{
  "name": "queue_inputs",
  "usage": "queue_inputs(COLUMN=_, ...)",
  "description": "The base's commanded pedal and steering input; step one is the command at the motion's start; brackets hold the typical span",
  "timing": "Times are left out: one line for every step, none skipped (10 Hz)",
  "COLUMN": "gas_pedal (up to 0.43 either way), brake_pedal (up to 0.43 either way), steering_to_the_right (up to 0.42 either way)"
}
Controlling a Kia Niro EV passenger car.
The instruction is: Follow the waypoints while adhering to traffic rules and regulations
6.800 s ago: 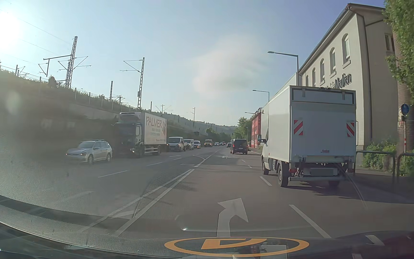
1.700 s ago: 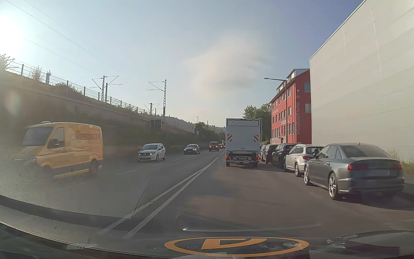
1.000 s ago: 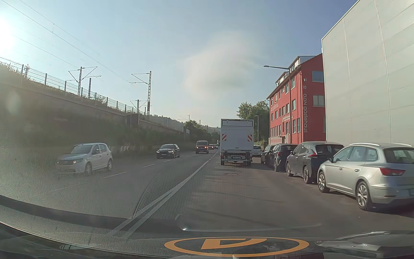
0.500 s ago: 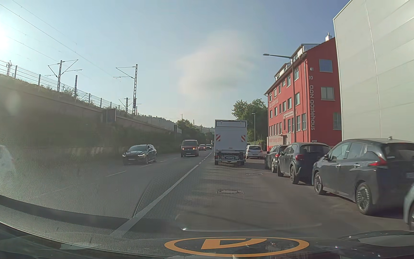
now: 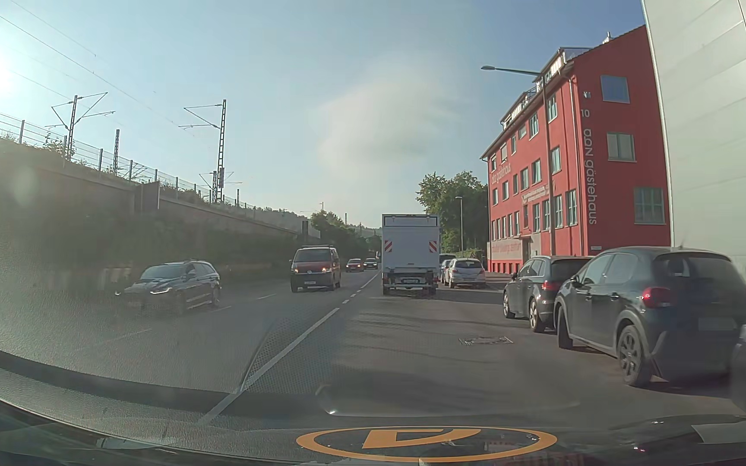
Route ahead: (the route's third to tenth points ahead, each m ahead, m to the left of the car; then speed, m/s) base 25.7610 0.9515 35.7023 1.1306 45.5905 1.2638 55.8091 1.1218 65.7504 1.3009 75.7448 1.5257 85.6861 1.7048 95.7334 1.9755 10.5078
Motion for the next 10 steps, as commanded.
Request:
queue_inputs(gas_pedal=0.157, brake_pedal=0.000, steering_to_the_right=-0.002)
queue_inputs(gas_pedal=0.157, brake_pedal=0.000, steering_to_the_right=-0.003)
queue_inputs(gas_pedal=0.157, brake_pedal=0.000, steering_to_the_right=-0.002)
queue_inputs(gas_pedal=0.157, brake_pedal=0.000, steering_to_the_right=-0.003)
queue_inputs(gas_pedal=0.157, brake_pedal=0.000, steering_to_the_right=-0.003)
queue_inputs(gas_pedal=0.157, brake_pedal=0.000, steering_to_the_right=-0.003)
queue_inputs(gas_pedal=0.157, brake_pedal=0.000, steering_to_the_right=-0.003)
queue_inputs(gas_pedal=0.157, brake_pedal=0.000, steering_to_the_right=-0.005)
queue_inputs(gas_pedal=0.169, brake_pedal=0.000, steering_to_the_right=-0.006)
queue_inputs(gas_pedal=0.169, brake_pedal=0.000, steering_to_the_right=-0.007)
